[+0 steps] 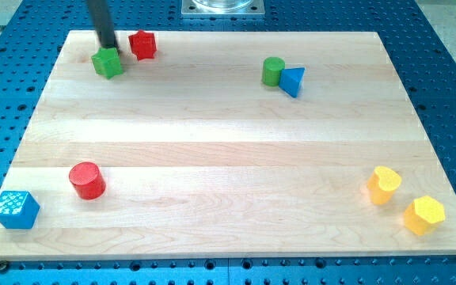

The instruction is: Push the red star diagonally to the triangle

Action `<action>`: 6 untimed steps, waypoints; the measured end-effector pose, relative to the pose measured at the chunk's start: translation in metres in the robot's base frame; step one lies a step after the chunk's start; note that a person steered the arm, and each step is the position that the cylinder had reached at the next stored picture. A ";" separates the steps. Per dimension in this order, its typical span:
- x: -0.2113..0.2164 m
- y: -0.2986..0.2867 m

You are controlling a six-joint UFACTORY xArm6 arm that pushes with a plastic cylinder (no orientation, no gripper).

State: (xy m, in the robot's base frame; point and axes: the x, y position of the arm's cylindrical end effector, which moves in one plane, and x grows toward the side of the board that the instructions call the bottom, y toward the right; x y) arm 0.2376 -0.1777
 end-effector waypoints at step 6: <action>0.015 0.296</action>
